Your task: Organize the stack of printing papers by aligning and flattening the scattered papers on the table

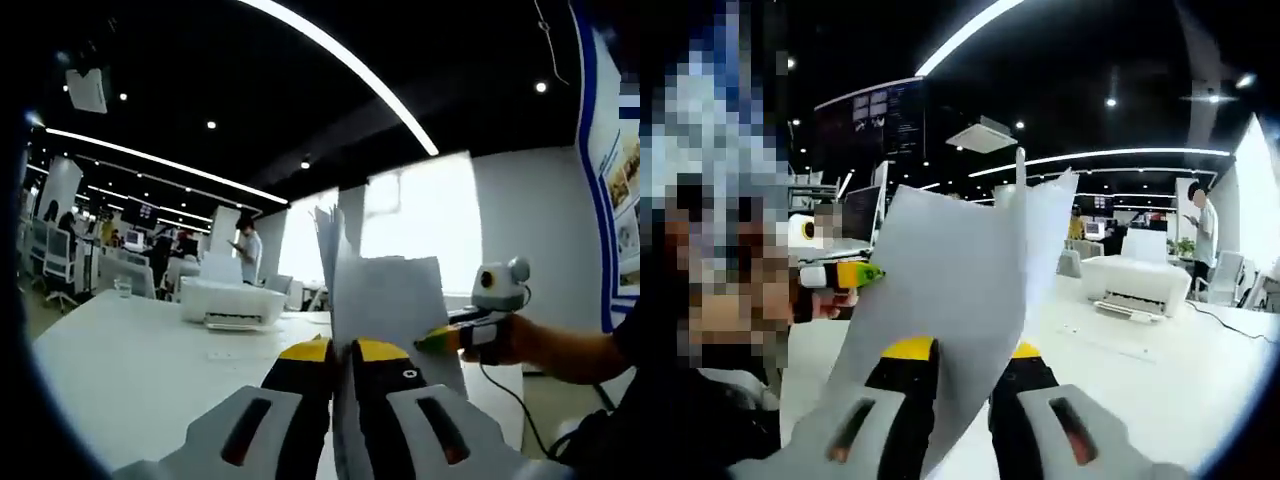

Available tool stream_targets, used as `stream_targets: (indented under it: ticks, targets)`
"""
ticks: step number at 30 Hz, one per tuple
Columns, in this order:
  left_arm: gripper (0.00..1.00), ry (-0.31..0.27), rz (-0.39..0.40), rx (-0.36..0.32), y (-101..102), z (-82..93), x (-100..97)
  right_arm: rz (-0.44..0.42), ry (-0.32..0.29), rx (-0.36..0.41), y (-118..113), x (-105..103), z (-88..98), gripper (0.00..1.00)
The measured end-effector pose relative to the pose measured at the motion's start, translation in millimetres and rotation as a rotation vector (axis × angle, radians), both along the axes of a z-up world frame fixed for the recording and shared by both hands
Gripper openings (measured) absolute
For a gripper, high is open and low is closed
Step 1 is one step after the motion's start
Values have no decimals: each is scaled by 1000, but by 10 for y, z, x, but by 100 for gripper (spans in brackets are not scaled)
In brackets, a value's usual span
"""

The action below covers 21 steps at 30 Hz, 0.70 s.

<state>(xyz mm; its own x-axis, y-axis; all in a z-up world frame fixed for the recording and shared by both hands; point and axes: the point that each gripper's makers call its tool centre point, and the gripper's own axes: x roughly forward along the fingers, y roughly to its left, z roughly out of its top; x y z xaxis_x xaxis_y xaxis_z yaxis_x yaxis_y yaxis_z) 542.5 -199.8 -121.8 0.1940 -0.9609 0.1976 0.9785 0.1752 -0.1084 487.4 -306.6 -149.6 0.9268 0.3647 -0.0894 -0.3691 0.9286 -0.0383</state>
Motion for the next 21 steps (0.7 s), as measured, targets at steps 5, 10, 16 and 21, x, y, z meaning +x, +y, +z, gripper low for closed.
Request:
stream_targets:
  ticks: [5, 10, 16, 21]
  targets:
    - [6, -33, -14, -36, 24, 210, -55, 36, -104, 24, 84, -71, 316, 0]
    - [7, -143, 9, -109, 64, 595, -82, 61, -274, -71, 184, -174, 696, 0]
    - [10, 20, 3, -15, -17, -59, 24, 8, -120, -70, 82, -100, 228, 8]
    - [12, 34, 20, -28, 14, -19, 132, -17, -78, -71, 10, -42, 150, 13]
